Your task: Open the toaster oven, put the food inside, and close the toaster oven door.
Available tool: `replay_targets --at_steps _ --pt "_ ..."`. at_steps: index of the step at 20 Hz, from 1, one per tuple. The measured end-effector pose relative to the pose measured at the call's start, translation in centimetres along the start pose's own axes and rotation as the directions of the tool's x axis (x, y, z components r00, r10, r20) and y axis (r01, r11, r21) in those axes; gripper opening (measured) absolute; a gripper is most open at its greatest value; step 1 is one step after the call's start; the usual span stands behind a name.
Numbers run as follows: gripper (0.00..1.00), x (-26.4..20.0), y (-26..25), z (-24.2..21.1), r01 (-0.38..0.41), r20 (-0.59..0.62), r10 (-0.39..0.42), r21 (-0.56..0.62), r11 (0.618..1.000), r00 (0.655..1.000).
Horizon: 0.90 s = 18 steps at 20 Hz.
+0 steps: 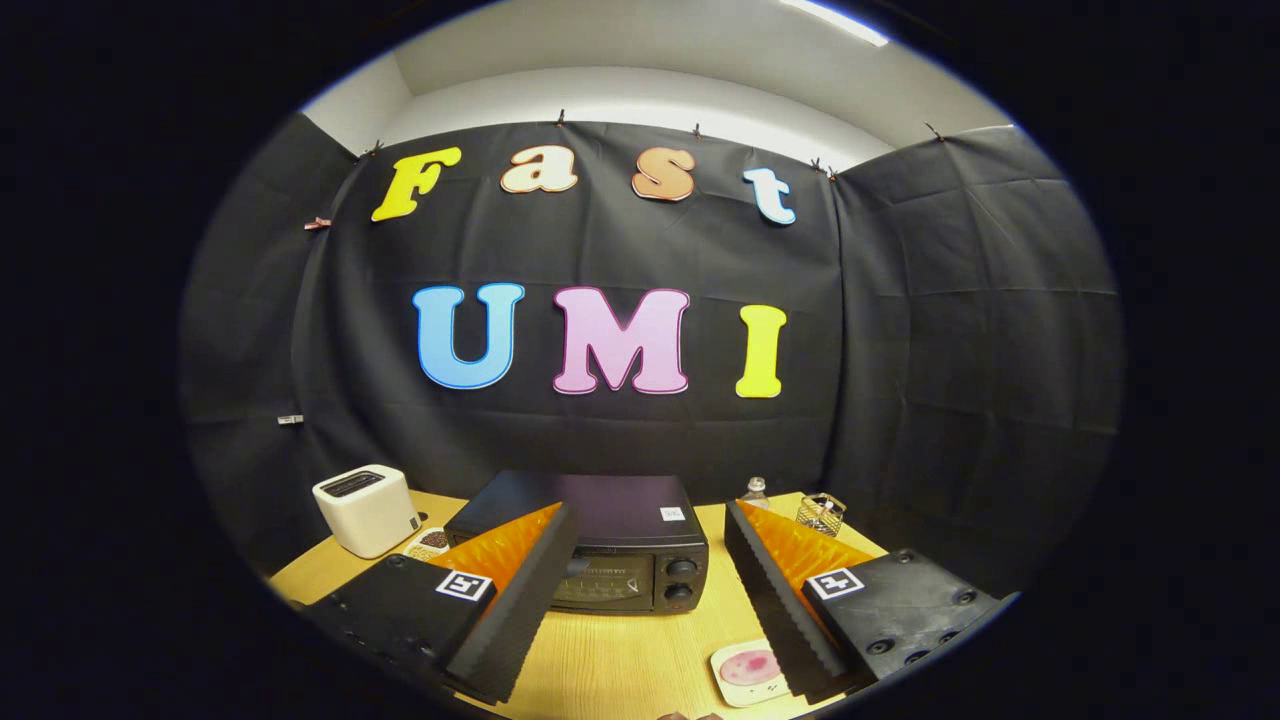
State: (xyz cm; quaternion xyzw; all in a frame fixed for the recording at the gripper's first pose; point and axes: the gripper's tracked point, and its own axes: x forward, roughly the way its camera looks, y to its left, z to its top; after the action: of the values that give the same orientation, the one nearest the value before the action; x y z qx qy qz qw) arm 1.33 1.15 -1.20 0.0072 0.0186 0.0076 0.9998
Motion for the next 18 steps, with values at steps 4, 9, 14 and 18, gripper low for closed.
replay_targets --at_steps 4,9,14,18 --pt "0.98 0.4 0.0 -0.4 0.001 -0.005 -0.001 -0.009 1.0 1.0" --pt "0.98 1.5 0.9 -1.2 -0.001 -0.02 0.001 -0.011 1.0 1.0" --pt "0.98 4.0 3.0 -1.8 -0.015 -0.039 0.015 0.001 1.0 0.999" --pt "0.98 6.7 5.0 -2.8 -0.027 -0.045 0.025 -0.036 0.999 0.999"
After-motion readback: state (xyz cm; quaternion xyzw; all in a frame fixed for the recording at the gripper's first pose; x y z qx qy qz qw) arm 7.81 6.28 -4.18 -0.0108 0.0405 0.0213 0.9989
